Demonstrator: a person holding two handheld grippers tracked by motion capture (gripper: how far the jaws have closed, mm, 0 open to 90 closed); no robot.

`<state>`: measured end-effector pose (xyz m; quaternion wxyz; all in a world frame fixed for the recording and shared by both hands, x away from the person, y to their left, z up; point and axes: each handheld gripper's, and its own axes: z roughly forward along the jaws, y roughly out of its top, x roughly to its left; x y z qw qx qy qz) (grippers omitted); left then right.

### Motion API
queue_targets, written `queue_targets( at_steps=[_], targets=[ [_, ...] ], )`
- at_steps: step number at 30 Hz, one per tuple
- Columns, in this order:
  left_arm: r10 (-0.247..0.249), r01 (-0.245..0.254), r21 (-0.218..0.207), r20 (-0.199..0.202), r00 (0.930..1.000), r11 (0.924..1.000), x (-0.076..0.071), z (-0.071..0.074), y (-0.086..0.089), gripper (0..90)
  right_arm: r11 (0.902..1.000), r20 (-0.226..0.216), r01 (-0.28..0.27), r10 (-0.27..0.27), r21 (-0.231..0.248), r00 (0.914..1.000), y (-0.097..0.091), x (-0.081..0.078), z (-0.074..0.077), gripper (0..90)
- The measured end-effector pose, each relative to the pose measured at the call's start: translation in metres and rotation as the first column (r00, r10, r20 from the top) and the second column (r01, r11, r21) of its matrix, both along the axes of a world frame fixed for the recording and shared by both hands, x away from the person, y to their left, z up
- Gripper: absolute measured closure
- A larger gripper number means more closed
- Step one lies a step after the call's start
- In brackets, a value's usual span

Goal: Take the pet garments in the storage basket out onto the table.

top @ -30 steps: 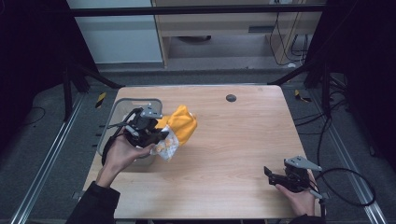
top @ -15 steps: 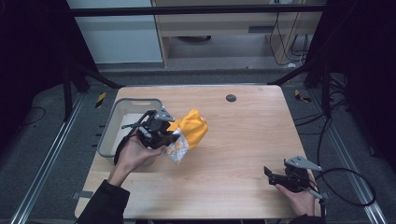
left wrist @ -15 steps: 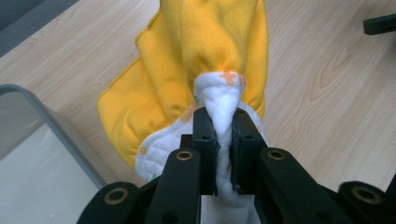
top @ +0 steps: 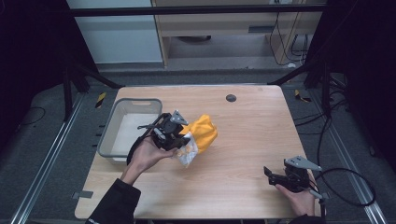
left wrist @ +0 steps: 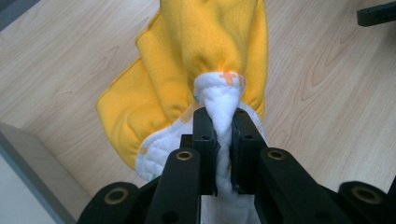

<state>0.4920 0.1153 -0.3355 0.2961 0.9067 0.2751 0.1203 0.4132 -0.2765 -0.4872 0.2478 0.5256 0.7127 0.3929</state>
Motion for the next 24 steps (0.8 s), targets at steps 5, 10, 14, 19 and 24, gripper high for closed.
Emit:
queue_targets(
  at_steps=[5,10,14,19,24],
  targets=[
    [-0.011,0.011,0.004,-0.005,0.9999,0.9999,0.002,-0.006,-0.007,82.7,1.0,-0.001,-0.001,0.001,-0.001,1.0,0.0,0.0,0.0,13.7],
    [-0.023,0.023,0.01,-0.016,0.9996,0.9997,0.004,-0.013,-0.014,82.8,1.0,0.001,0.0,0.0,0.001,1.0,0.0,0.0,0.0,13.7],
    [-0.035,0.036,0.02,-0.032,0.9989,0.9992,0.005,-0.021,-0.02,82.8,1.0,0.008,-0.002,0.002,-0.006,1.0,-0.001,0.0,0.0,13.7],
    [-0.046,0.048,0.031,-0.051,0.9976,0.9984,0.007,-0.031,-0.027,82.8,1.0,0.01,0.0,0.0,-0.006,1.0,-0.001,0.0,0.0,13.7],
    [-0.06,0.063,0.046,-0.068,0.9959,0.9969,0.008,-0.041,-0.035,82.7,1.0,0.008,0.007,-0.007,0.006,0.9999,-0.002,0.0,0.001,13.7]
  ],
)
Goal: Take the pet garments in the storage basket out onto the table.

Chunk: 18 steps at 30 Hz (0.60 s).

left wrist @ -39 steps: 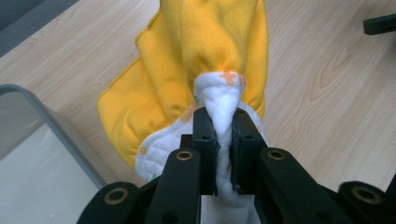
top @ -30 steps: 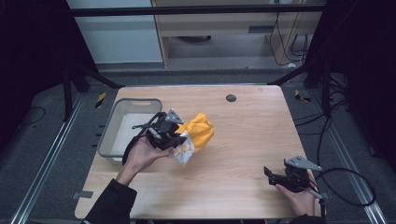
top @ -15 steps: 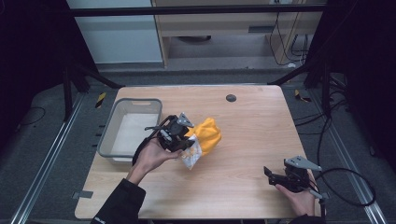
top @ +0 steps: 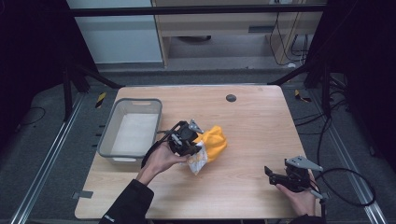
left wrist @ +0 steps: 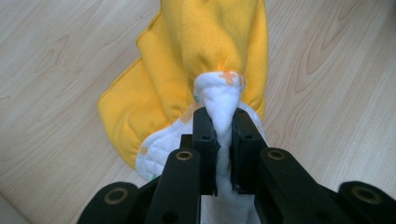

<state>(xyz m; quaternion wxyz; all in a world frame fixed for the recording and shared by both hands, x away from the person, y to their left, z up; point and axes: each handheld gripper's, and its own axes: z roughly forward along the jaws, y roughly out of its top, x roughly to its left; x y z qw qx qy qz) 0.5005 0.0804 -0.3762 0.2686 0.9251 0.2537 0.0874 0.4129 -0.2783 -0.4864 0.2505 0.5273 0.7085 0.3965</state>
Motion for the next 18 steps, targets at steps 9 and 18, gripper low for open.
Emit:
queue_targets(
  at_steps=[9,18],
  targets=[
    [-0.013,0.014,0.029,-0.028,0.9995,0.9995,0.002,-0.016,-0.008,82.7,1.0,0.001,0.001,-0.001,0.001,1.0,0.0,0.0,0.0,13.7],
    [-0.031,0.033,0.032,-0.044,0.9985,0.9989,0.002,-0.03,-0.013,82.3,1.0,0.002,-0.001,0.001,-0.001,1.0,0.0,0.0,0.0,13.7]
  ],
)
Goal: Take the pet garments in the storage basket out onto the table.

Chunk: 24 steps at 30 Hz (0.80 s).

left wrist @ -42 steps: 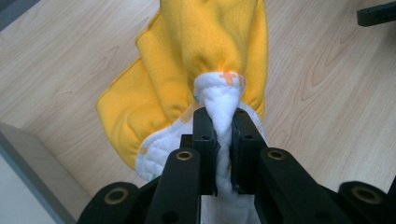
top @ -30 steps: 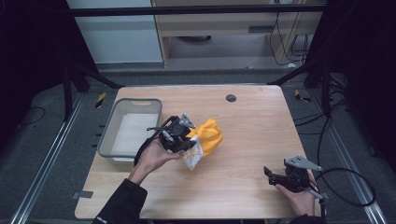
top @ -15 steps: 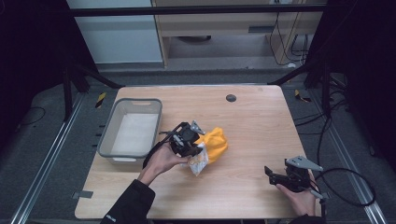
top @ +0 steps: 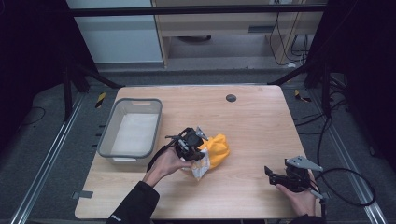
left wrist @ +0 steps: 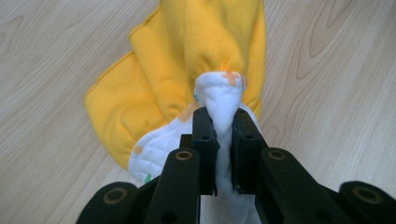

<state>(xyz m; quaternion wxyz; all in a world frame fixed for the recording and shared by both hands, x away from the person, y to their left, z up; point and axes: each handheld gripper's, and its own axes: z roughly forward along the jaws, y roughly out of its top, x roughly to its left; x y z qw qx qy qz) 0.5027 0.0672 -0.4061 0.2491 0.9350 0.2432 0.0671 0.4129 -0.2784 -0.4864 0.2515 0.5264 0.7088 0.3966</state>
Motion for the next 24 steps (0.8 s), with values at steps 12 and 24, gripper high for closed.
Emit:
queue_targets(
  at_steps=[12,24],
  targets=[
    [-0.006,0.006,0.002,-0.011,0.9999,1.0,-0.001,-0.017,-0.004,77.6,0.9999,0.003,-0.001,0.001,-0.011,1.0,0.0,0.0,-0.001,13.6],
    [0.005,-0.005,0.002,0.005,1.0,1.0,-0.004,-0.023,-0.003,59.8,1.0,-0.001,-0.003,0.003,-0.009,1.0,0.001,0.0,-0.001,13.4]
  ],
)
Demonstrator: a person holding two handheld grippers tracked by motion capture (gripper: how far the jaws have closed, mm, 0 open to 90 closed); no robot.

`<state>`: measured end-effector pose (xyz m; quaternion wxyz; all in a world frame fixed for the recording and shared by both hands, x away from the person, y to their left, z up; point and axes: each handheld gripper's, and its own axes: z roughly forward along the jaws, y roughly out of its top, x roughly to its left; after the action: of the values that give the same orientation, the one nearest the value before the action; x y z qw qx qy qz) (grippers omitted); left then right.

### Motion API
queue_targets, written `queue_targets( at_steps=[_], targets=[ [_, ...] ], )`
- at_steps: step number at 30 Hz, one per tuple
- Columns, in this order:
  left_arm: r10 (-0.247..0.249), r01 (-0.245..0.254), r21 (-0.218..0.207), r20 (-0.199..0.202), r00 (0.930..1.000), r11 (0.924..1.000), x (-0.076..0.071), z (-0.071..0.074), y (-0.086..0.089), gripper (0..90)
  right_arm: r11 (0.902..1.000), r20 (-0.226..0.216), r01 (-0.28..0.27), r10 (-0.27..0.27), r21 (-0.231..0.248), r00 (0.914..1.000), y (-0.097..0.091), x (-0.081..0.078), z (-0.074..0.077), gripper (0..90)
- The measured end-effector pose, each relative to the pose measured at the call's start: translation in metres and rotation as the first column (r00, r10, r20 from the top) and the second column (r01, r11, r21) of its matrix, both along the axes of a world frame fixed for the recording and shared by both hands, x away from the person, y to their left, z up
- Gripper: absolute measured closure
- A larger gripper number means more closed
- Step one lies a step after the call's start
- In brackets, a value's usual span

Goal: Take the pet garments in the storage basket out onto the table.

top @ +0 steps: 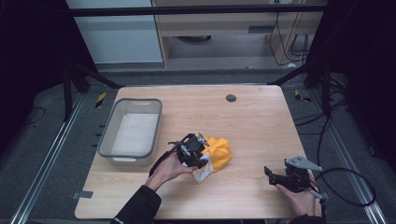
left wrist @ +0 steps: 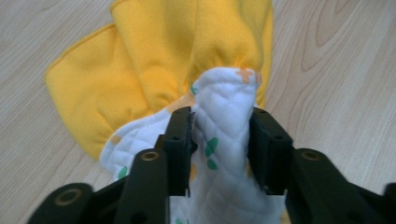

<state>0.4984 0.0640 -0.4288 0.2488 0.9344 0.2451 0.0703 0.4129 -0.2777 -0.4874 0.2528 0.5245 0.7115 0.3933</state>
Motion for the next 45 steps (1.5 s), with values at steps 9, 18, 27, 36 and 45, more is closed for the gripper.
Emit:
queue_targets(
  at_steps=[9,18,27,36,45],
  targets=[
    [-0.005,0.009,-0.066,0.064,0.9979,0.9977,-0.01,0.012,0.007,43.4,1.0,0.005,0.0,0.0,-0.004,1.0,0.0,0.0,0.0,13.2],
    [0.036,-0.015,-0.181,0.113,0.993,0.9834,-0.021,0.024,0.028,31.3,1.0,0.003,0.001,-0.001,-0.004,1.0,0.0,0.0,0.0,12.7],
    [0.135,-0.082,-0.274,0.181,0.9741,0.9581,-0.036,0.023,0.058,24.2,1.0,-0.001,0.005,-0.005,-0.002,1.0,0.0,0.0,0.0,12.4],
    [0.223,-0.15,-0.331,0.193,0.9555,0.9317,-0.052,0.009,0.097,22.6,1.0,-0.008,0.007,-0.006,0.005,0.9999,0.001,-0.001,0.0,12.1],
    [0.306,-0.23,-0.355,0.177,0.9354,0.9062,-0.067,-0.006,0.128,22.5,0.9999,-0.003,0.002,-0.002,-0.011,1.0,0.002,-0.001,-0.001,11.8]
  ],
)
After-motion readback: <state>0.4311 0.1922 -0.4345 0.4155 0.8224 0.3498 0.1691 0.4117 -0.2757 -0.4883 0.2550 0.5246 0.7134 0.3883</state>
